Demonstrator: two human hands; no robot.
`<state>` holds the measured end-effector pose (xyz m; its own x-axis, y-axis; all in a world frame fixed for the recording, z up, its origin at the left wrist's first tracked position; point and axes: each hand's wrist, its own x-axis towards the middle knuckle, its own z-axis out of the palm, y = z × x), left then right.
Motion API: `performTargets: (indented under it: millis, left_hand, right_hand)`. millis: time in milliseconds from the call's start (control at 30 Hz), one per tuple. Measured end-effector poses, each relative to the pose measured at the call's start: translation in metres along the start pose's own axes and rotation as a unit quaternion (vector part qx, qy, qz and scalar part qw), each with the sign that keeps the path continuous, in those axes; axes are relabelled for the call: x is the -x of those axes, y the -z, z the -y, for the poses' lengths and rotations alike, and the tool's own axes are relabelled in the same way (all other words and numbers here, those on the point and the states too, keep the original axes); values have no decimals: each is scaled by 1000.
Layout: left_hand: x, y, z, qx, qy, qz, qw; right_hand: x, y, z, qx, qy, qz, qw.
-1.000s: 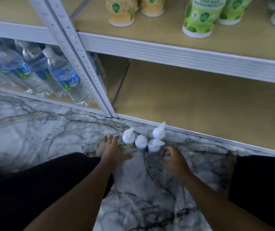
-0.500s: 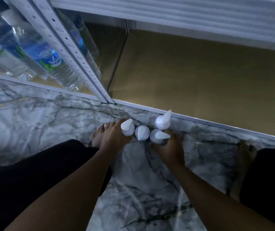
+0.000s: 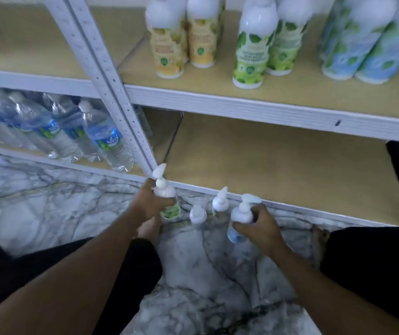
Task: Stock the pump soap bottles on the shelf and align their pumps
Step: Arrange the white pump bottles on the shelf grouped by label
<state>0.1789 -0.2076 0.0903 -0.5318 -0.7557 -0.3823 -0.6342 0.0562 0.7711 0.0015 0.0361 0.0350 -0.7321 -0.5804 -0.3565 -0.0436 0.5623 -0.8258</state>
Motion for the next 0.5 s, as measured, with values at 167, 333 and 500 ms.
performTargets:
  millis: [167, 333, 500]
  left_hand:
    - [31, 55, -91, 30, -77, -25, 996]
    - [74, 70, -167, 150, -145, -17, 978]
    - [115, 49, -211, 299, -184, 32, 936]
  right_hand:
    - [16, 43, 90, -77, 95, -25, 992]
    - [43, 99, 177, -169, 137, -1, 976]
    - [83, 149, 235, -247, 151, 70, 955]
